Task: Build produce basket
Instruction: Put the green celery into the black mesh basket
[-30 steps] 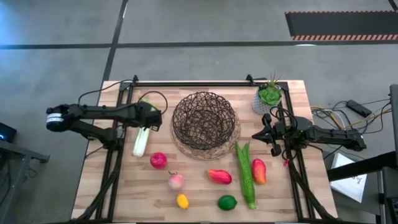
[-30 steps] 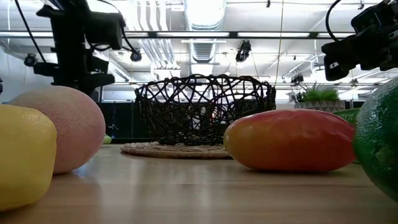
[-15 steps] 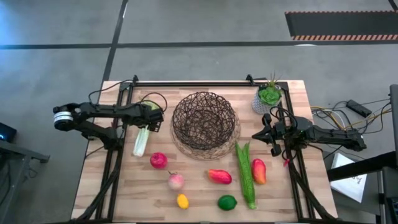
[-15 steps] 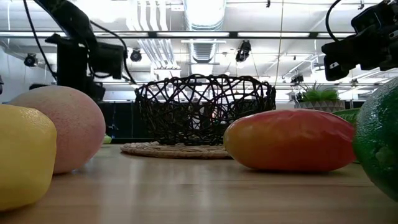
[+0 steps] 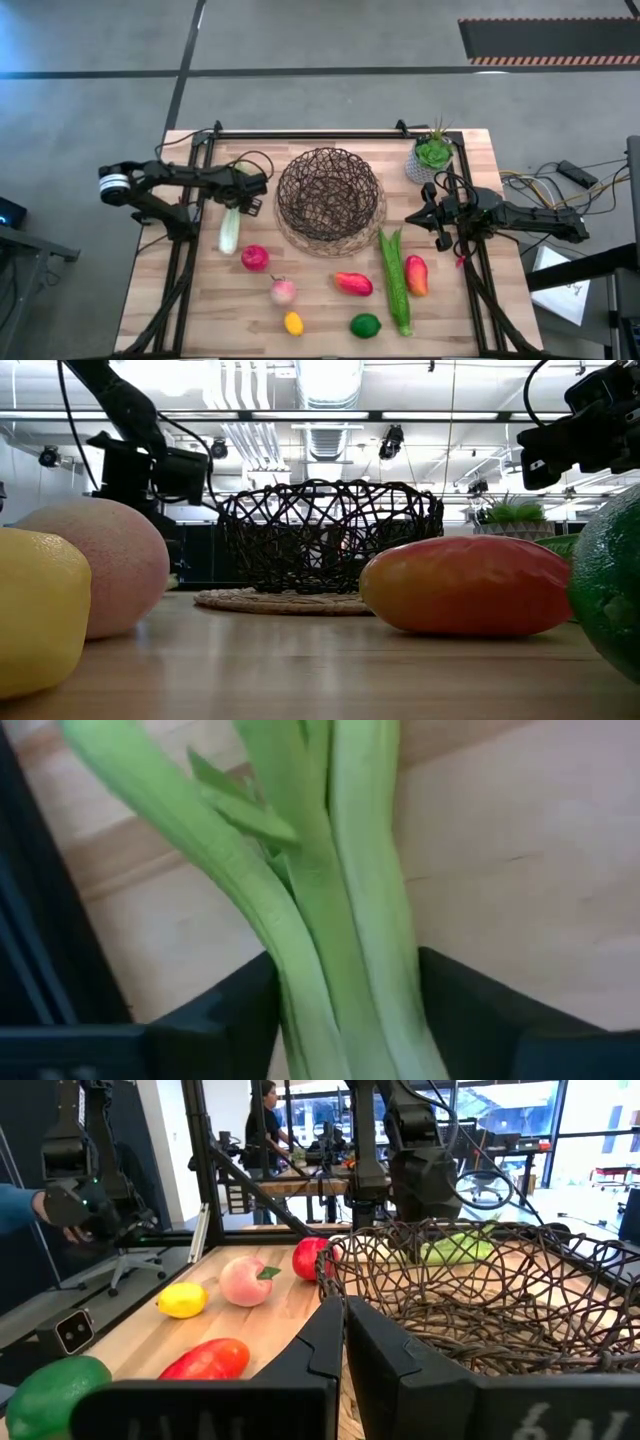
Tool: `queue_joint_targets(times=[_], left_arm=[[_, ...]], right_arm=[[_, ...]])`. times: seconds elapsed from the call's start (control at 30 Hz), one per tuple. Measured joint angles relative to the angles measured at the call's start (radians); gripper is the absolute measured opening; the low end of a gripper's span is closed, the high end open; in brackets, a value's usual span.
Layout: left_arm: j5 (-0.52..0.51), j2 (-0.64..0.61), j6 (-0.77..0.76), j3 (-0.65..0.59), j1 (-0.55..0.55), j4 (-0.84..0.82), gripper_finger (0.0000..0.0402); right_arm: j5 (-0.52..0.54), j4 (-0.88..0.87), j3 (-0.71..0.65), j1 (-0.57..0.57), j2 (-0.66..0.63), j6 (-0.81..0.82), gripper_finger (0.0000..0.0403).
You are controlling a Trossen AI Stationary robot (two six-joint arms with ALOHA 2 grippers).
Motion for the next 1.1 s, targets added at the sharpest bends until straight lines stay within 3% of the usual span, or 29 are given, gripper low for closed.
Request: queue_joint_targets(times=[0.2,0.3,0.53,0.7,0.87,1.1], left_arm=[[0.012,-0.082,0.090,0.021,0.013,-0.036,0.0087],[-0.001,-0.162,0.135,0.071,0.012,-0.067,0.0053],[-0.057,-0.356,0.275,0.269,0.012,-0.182,0.0040],[-0.079,-0.423,0.448,0.466,-0.012,-0.114,0.0038],[0.014,-0.371,0.661,0.603,-0.116,0.106,0.0038],[0.054,-0.083,0.897,0.812,-0.273,0.244,0.0037]], right_arm=[[0.000,0.000,0.000,0.000,0.000,0.000,0.0009],[0.000,0.000,0.000,0.000,0.000,0.000,0.0009],[0.000,0.000,0.000,0.000,0.000,0.000,0.0009],[0.000,0.000,0.000,0.000,0.000,0.000,0.0009],[0.000,0.000,0.000,0.000,0.000,0.000,0.0009],[0.000,0.000,0.000,0.000,0.000,0.000,0.0009]])
